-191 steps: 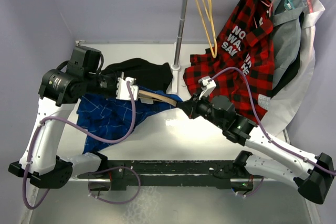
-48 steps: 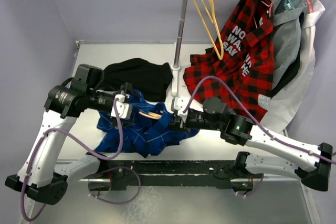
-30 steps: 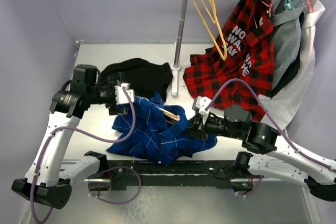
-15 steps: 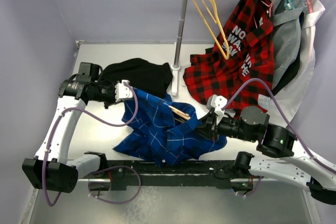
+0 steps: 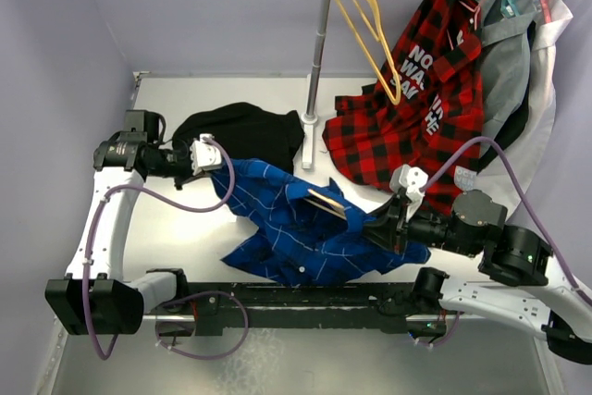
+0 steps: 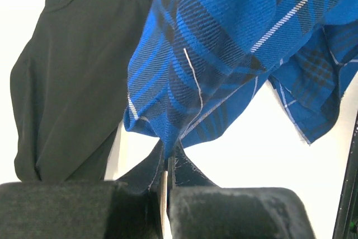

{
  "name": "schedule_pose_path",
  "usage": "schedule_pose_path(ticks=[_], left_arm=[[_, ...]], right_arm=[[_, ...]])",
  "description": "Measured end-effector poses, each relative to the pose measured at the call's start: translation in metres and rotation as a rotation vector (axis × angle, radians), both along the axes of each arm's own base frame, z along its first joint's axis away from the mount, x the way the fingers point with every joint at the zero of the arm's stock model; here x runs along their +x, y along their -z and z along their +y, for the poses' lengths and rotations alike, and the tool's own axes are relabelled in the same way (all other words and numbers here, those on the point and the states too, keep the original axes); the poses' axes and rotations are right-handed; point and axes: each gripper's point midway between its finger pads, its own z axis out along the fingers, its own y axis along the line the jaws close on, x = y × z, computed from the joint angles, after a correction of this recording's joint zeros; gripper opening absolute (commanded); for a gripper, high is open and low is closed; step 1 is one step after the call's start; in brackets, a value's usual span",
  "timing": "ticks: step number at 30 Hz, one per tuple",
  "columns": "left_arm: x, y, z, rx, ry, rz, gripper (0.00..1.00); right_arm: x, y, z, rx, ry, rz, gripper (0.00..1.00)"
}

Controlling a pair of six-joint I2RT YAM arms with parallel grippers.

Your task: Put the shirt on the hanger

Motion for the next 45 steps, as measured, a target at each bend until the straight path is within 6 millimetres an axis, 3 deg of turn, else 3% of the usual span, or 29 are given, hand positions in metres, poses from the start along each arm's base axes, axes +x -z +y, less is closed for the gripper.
schedule_pose_path(ticks=[1, 3, 4, 8, 10, 18, 20, 22, 25, 27, 32, 37, 42, 45], left_arm=[[0.000, 0.000, 0.000, -0.003, 0.001, 0.002, 0.23], [0.000, -0.001, -0.002, -0.016, 0.005, 0.003, 0.93], [0.000, -0.002, -0.003, -0.021, 0.004, 0.002, 1.00], [-0.005, -0.012, -0.006, -0.058, -0.007, 0.022, 0.99], [-0.009, -0.029, -0.011, -0.103, -0.004, 0.014, 0.99], [-0.040, -0.141, -0.025, -0.335, -0.170, -0.163, 1.00], [-0.046, -0.169, -0.025, -0.377, -0.206, -0.210, 0.99], [-0.049, -0.184, -0.024, -0.408, -0.244, -0.226, 0.99], [-0.048, -0.186, -0.021, -0.438, -0.316, -0.186, 0.99], [-0.045, -0.182, -0.018, -0.449, -0.366, -0.145, 1.00], [-0.035, -0.174, -0.005, -0.453, -0.519, -0.074, 1.00], [-0.037, -0.170, 0.002, -0.452, -0.589, -0.041, 0.99], [-0.041, -0.171, 0.002, -0.454, -0.597, -0.023, 1.00], [-0.045, -0.172, 0.001, -0.455, -0.595, -0.027, 1.00]], right_arm=[[0.000, 0.000, -0.001, -0.002, 0.006, 0.006, 0.00], [-0.001, 0.001, -0.004, -0.008, 0.014, 0.020, 0.00], [0.000, 0.002, -0.006, -0.007, 0.026, 0.028, 0.00], [0.003, 0.000, -0.012, 0.009, 0.087, 0.075, 0.00], [0.007, 0.002, -0.017, 0.019, 0.140, 0.111, 0.00], [0.026, 0.008, -0.049, 0.138, 0.447, 0.304, 0.00], [0.028, 0.016, -0.056, 0.180, 0.510, 0.363, 0.00], [0.031, 0.037, -0.060, 0.190, 0.580, 0.427, 0.00], [0.038, 0.072, -0.069, 0.146, 0.701, 0.493, 0.00], [0.043, 0.083, -0.078, 0.130, 0.777, 0.509, 0.00], [0.062, 0.072, -0.099, 0.161, 0.940, 0.450, 0.00], [0.087, 0.053, -0.098, 0.140, 1.053, 0.353, 0.00], [0.107, 0.072, -0.093, 0.070, 1.119, 0.307, 0.00], [0.124, 0.098, -0.100, 0.047, 1.172, 0.323, 0.00]])
